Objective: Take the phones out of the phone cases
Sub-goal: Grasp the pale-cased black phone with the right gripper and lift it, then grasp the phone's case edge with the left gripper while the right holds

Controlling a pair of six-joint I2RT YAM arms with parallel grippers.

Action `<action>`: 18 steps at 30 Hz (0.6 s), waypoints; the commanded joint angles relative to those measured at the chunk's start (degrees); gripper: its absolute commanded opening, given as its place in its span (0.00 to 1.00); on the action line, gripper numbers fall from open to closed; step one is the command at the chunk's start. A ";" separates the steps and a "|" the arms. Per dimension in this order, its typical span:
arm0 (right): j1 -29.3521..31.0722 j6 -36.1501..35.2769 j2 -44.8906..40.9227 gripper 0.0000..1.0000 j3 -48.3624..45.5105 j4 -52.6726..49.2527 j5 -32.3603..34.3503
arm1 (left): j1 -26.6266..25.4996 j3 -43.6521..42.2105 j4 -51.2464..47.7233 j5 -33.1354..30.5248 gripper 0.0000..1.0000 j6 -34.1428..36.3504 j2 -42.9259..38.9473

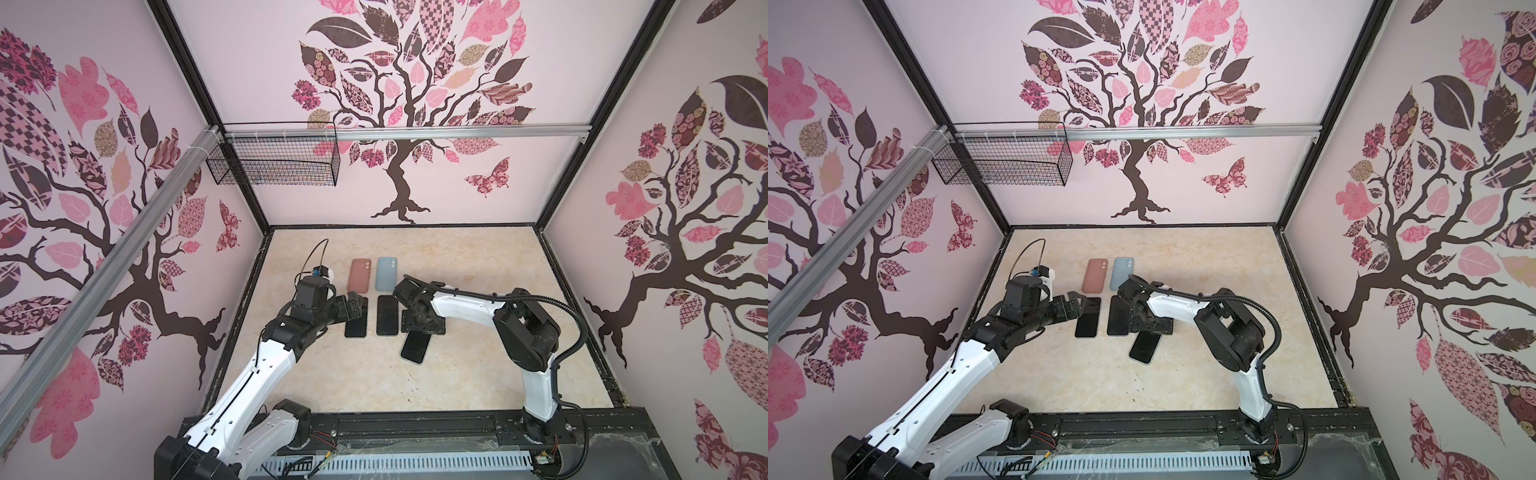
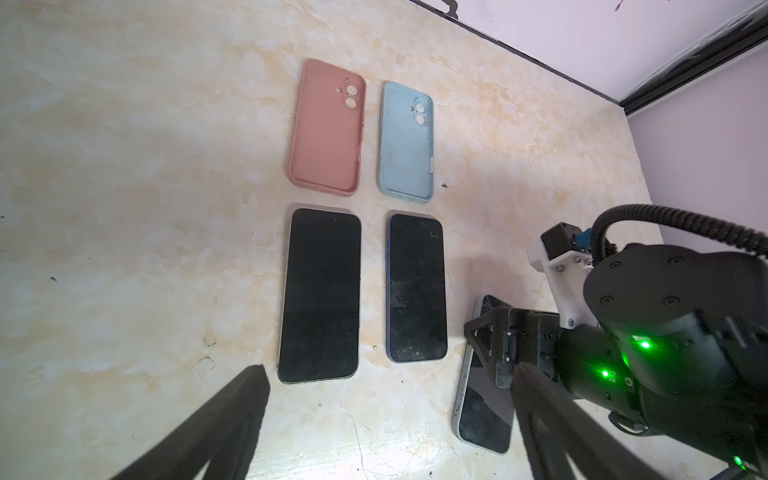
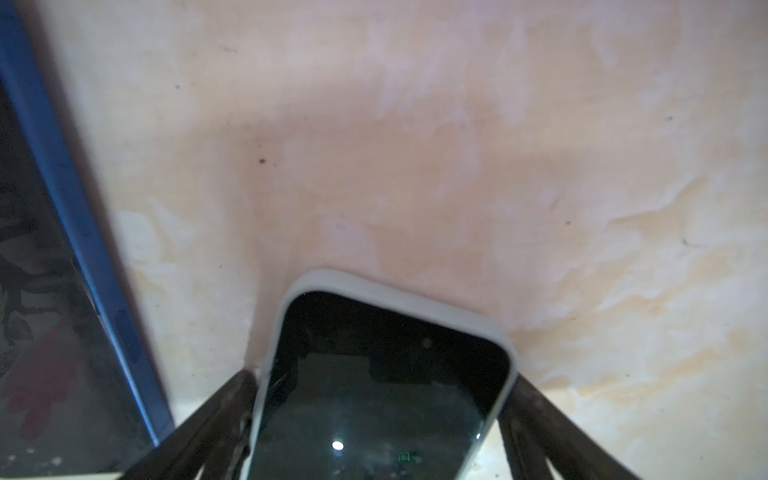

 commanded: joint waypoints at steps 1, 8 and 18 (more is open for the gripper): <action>-0.23 -0.53 3.17 0.85 0.00 -4.66 0.99 | 0.23 -1.48 1.15 1.46 0.98 -0.27 -0.51; -1.27 -1.23 -0.02 0.67 0.95 -4.97 0.54 | -1.50 -2.04 2.71 6.09 0.98 -0.84 0.20; -12.11 -1.02 -18.92 0.58 -21.22 19.00 -20.06 | -14.13 -6.21 14.46 11.09 0.92 -6.54 3.80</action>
